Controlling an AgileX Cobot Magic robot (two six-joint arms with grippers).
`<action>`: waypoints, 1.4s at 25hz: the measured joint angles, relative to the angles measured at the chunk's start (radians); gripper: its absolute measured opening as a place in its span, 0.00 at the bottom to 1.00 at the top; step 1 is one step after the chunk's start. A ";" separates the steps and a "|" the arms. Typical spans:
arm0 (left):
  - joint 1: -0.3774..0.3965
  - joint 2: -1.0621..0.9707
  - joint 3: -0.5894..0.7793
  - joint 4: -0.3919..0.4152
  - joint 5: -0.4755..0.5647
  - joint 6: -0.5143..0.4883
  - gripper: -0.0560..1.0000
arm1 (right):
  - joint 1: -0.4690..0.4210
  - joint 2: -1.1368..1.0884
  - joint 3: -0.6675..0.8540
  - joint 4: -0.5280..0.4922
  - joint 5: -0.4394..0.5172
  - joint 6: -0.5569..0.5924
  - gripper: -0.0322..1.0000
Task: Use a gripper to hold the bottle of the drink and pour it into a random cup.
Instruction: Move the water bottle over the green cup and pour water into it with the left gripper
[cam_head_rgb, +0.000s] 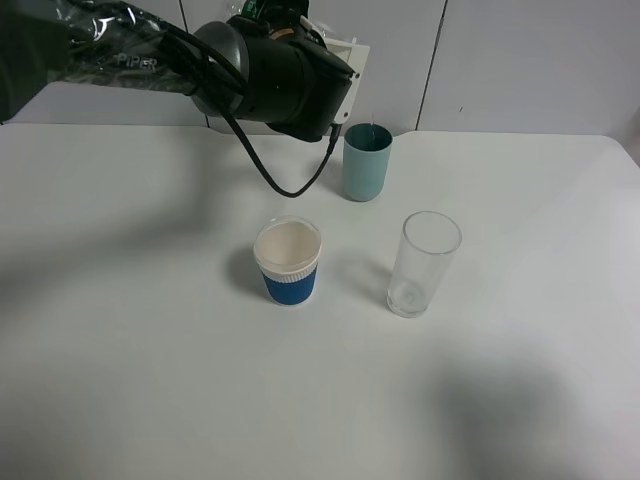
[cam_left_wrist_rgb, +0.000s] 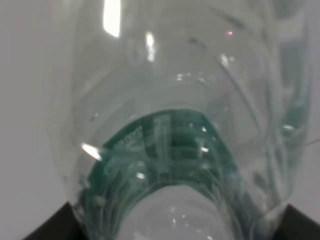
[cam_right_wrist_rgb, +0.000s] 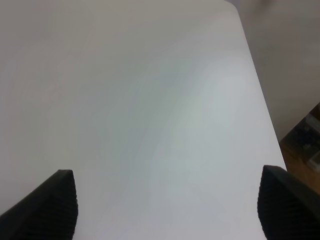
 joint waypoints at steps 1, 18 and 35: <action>0.000 0.000 0.000 0.002 0.000 0.000 0.53 | 0.000 0.000 0.000 0.000 0.000 0.000 0.75; 0.004 0.000 0.000 0.024 0.000 0.005 0.53 | 0.000 0.000 0.000 0.000 0.000 0.000 0.75; 0.018 0.000 0.053 0.031 0.002 0.068 0.53 | 0.000 0.000 0.000 0.000 0.000 0.000 0.75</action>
